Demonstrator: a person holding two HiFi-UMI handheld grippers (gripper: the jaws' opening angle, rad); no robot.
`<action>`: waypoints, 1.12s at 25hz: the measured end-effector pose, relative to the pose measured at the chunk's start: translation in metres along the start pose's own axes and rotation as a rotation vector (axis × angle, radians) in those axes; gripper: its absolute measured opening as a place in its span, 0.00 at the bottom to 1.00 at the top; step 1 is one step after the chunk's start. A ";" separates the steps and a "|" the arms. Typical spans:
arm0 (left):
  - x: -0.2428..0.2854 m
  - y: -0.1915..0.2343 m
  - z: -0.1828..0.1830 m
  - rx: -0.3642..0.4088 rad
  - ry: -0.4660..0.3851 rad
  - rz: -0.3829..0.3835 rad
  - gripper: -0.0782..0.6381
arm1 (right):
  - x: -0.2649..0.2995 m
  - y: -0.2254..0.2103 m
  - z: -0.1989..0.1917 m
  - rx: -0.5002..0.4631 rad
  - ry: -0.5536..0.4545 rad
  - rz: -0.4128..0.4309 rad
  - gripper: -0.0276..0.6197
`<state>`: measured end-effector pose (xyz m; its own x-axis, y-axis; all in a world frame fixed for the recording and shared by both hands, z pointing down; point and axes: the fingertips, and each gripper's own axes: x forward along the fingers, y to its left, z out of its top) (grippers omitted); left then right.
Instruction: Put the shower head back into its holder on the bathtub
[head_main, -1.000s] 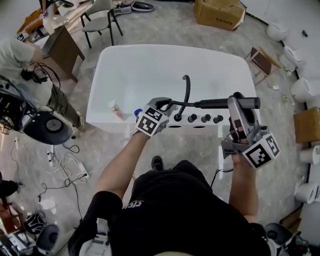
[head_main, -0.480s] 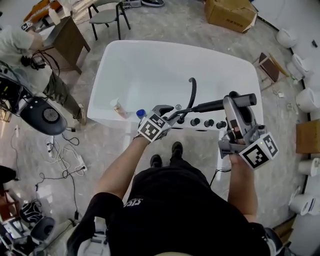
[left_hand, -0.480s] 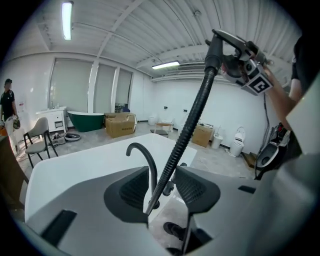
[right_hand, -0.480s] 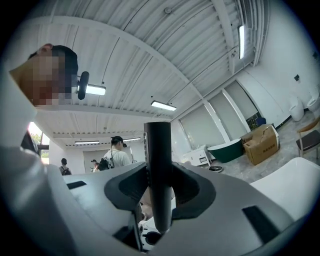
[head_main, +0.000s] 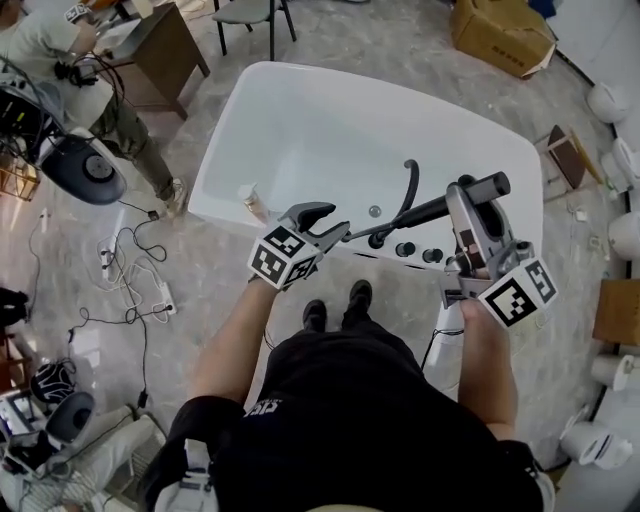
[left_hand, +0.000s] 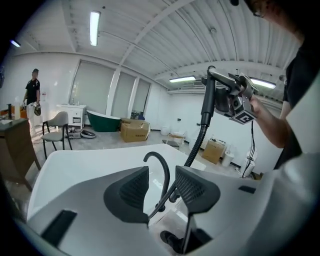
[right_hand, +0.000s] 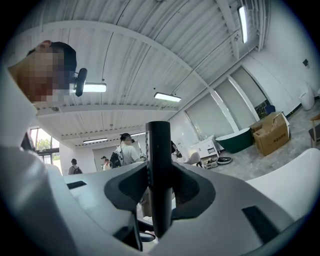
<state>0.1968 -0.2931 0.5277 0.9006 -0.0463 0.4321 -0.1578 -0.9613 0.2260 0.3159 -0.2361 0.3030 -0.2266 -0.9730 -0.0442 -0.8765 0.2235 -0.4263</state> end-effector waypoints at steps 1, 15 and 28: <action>-0.002 0.000 -0.004 -0.008 0.003 0.009 0.36 | 0.005 -0.001 -0.005 0.002 0.016 0.007 0.27; -0.023 0.019 -0.034 -0.088 -0.002 0.108 0.29 | 0.054 -0.054 -0.143 -0.038 0.309 -0.057 0.27; -0.016 0.052 -0.095 -0.129 0.065 0.141 0.23 | 0.069 -0.104 -0.268 -0.040 0.461 -0.160 0.27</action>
<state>0.1357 -0.3168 0.6156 0.8385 -0.1559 0.5221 -0.3347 -0.9035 0.2678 0.2773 -0.3113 0.5864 -0.2445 -0.8701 0.4279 -0.9292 0.0841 -0.3599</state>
